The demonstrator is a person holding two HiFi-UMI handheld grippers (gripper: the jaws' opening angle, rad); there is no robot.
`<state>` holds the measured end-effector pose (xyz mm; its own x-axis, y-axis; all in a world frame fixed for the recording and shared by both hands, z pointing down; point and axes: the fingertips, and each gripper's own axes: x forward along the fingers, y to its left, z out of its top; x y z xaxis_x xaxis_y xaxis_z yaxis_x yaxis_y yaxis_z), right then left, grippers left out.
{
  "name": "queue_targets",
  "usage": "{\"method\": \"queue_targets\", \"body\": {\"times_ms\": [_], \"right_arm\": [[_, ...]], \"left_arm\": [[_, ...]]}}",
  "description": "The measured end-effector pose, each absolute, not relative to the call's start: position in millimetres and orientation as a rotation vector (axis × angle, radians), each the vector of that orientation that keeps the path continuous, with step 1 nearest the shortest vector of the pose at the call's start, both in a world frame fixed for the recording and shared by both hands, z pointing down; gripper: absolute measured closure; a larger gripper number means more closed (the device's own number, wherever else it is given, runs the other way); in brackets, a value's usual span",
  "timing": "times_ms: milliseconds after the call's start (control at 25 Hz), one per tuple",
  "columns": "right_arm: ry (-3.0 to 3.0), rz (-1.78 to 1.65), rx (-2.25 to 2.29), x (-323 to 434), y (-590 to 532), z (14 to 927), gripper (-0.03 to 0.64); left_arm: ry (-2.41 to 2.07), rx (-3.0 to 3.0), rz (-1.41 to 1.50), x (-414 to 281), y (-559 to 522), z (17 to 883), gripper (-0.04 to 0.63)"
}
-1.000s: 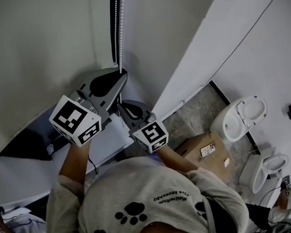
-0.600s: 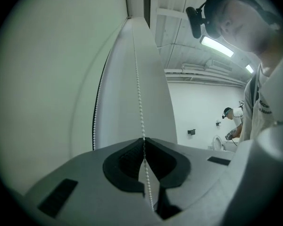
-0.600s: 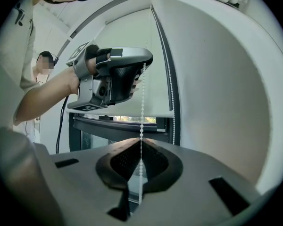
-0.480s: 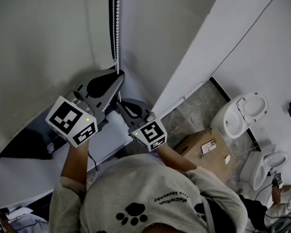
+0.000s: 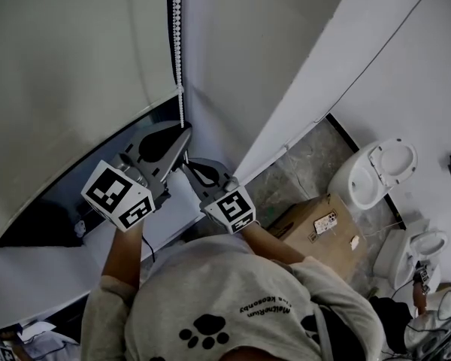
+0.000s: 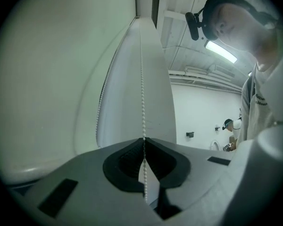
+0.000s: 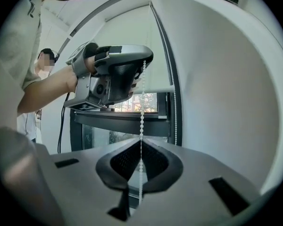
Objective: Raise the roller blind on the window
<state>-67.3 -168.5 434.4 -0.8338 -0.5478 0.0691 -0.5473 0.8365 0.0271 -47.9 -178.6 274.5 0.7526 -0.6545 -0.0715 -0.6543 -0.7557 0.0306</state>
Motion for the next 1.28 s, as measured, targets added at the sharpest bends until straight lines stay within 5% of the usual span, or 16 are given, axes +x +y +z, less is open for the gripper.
{"method": "queue_targets", "body": {"times_ms": [1280], "right_arm": [[-2.786,0.13,0.772,-62.1,-147.1,533.2,0.604]], "left_arm": [[-1.012,2.865,-0.108,-46.1,-165.3,379.0,0.58]]}}
